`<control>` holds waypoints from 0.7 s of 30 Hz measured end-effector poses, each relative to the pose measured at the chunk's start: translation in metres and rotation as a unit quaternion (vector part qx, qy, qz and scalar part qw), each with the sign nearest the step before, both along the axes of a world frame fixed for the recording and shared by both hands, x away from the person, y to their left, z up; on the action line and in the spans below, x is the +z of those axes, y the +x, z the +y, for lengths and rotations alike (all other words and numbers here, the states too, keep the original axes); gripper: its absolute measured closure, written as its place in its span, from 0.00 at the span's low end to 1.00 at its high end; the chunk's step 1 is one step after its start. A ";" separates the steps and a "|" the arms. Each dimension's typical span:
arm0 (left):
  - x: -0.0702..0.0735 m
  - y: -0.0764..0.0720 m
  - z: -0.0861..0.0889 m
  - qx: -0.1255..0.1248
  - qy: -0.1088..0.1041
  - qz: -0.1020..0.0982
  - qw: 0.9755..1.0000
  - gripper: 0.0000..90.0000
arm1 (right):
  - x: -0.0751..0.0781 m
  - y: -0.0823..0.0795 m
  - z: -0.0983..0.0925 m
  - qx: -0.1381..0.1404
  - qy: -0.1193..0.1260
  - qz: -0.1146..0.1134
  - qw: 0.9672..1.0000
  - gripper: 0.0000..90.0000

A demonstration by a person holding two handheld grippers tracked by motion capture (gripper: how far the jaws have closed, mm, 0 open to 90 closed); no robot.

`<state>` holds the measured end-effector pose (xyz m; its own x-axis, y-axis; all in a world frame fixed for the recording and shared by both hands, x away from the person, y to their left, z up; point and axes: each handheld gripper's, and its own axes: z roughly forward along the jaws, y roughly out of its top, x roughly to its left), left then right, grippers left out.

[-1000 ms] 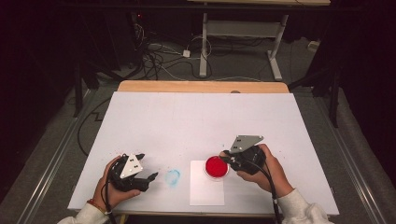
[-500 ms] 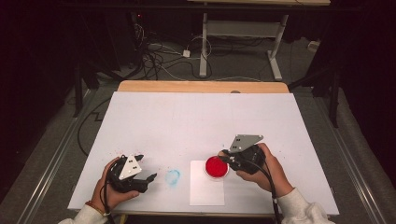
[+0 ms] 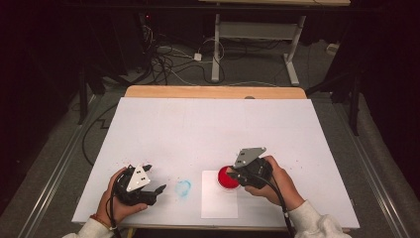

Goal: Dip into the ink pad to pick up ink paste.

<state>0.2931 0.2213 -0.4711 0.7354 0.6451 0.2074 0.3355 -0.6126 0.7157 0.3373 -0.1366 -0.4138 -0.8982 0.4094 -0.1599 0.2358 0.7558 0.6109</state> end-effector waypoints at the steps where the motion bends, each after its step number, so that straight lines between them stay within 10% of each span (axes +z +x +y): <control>1: 0.000 0.000 0.000 0.000 0.001 0.000 1.000 0.22 | -0.002 0.001 0.001 0.000 -0.005 0.001 1.000 0.84; 21: -0.001 0.001 -0.002 -0.004 0.009 0.005 1.000 0.22 | -0.027 0.012 0.011 -0.017 -0.043 0.035 0.998 0.84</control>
<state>0.2940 0.2194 -0.4718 0.7425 0.6354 0.2121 0.3376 -0.6285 0.7007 0.3498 -0.1252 -0.4403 -0.8940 0.4279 -0.1329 0.3028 0.7957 0.5245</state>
